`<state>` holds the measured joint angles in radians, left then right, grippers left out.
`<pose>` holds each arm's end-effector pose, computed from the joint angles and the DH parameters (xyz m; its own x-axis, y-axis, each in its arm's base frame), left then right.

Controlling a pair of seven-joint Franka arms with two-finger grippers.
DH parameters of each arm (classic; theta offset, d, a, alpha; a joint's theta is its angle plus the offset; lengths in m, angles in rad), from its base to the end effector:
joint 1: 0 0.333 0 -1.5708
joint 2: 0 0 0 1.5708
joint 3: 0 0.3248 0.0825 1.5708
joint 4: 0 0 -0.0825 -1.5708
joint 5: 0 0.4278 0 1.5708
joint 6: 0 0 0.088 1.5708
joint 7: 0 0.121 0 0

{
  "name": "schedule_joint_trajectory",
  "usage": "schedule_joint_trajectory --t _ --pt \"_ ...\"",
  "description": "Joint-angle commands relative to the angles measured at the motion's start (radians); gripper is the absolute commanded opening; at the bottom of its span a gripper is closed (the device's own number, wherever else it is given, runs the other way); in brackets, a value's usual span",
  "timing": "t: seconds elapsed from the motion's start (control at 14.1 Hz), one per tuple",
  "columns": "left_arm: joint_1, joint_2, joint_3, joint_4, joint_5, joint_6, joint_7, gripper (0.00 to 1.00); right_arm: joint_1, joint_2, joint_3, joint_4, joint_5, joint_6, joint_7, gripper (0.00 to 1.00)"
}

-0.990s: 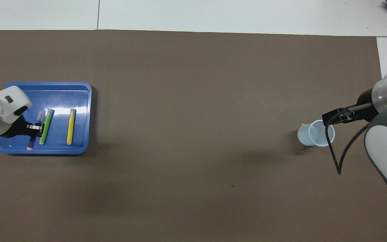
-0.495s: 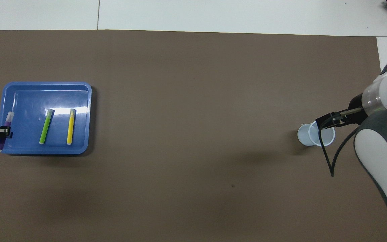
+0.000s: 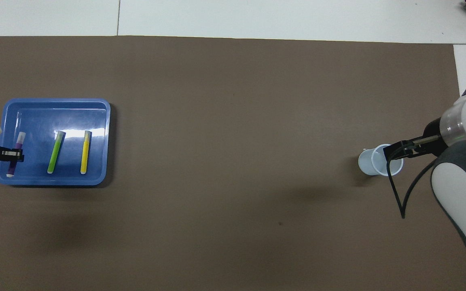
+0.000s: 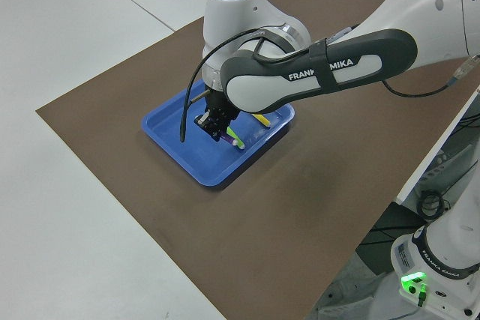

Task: Right arm passes pens to left for tray arrangement
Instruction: 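Open the left gripper to release the purple pen and lift away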

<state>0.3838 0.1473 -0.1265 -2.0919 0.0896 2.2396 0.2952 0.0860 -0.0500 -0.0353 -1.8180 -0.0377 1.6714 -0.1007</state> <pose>0.5833 0.1579 0.3216 0.9957 -0.0915 -0.0145 -0.0922 -0.9945 -0.0498 0.5773 0.0248 0.5297 0.9830 0.1545 -0.0996 0.1577 -0.9872 0.0253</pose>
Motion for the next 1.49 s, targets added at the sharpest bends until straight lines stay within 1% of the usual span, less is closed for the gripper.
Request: schedule_joint_trajectory --t 0.0,0.14,0.35,0.57,0.64,0.71,0.78,0.85,0.99,1.06,1.2,1.27,1.41 --pt "0.015 0.037 -0.010 -0.016 0.018 0.070 0.009 0.00 0.004 -0.031 -0.012 -0.041 -0.001 0.030 -0.002 1.00" --pt "0.017 0.067 -0.010 -0.023 0.018 0.112 0.010 0.00 0.006 -0.030 -0.014 -0.041 -0.002 0.050 0.001 1.00" --pt "0.033 0.083 -0.010 -0.062 0.019 0.193 0.015 0.00 0.004 -0.028 -0.015 -0.040 -0.010 0.056 0.001 1.00" --pt "0.030 0.084 -0.010 -0.063 0.018 0.201 0.016 0.00 -0.015 -0.028 -0.012 -0.040 -0.010 0.056 -0.001 1.00" --pt "0.027 0.084 -0.010 -0.062 0.019 0.195 0.016 0.18 -0.034 -0.027 -0.003 -0.040 -0.011 0.056 -0.002 1.00" --pt "0.026 0.084 -0.010 -0.062 0.019 0.187 0.016 0.43 -0.041 -0.025 -0.002 -0.040 -0.011 0.057 -0.004 1.00" --pt "0.027 0.084 -0.010 -0.059 0.018 0.175 0.016 0.75 -0.043 -0.025 -0.002 -0.038 -0.011 0.056 -0.005 1.00" --pt "0.029 0.083 -0.010 -0.051 0.018 0.148 0.015 0.80 -0.045 -0.025 0.000 -0.038 -0.011 0.054 -0.005 1.00" --pt "0.027 0.084 -0.012 -0.027 0.018 0.109 0.012 0.93 -0.071 -0.019 0.026 -0.024 -0.010 0.056 -0.008 1.00" --pt "0.024 0.084 -0.012 -0.017 0.016 0.097 0.007 1.00 -0.068 -0.017 0.026 -0.021 -0.010 0.056 -0.008 1.00" --pt "0.023 0.084 -0.013 0.019 0.007 0.048 0.004 1.00 -0.060 -0.025 0.026 -0.021 -0.001 0.054 -0.007 1.00" --pt "0.018 0.084 -0.013 0.056 0.004 0.002 0.001 1.00 -0.057 -0.033 0.028 -0.012 0.001 0.051 -0.004 1.00" --pt "0.010 0.081 -0.018 0.134 0.004 -0.088 -0.021 1.00 -0.032 -0.033 0.025 0.035 0.004 0.033 -0.001 1.00"
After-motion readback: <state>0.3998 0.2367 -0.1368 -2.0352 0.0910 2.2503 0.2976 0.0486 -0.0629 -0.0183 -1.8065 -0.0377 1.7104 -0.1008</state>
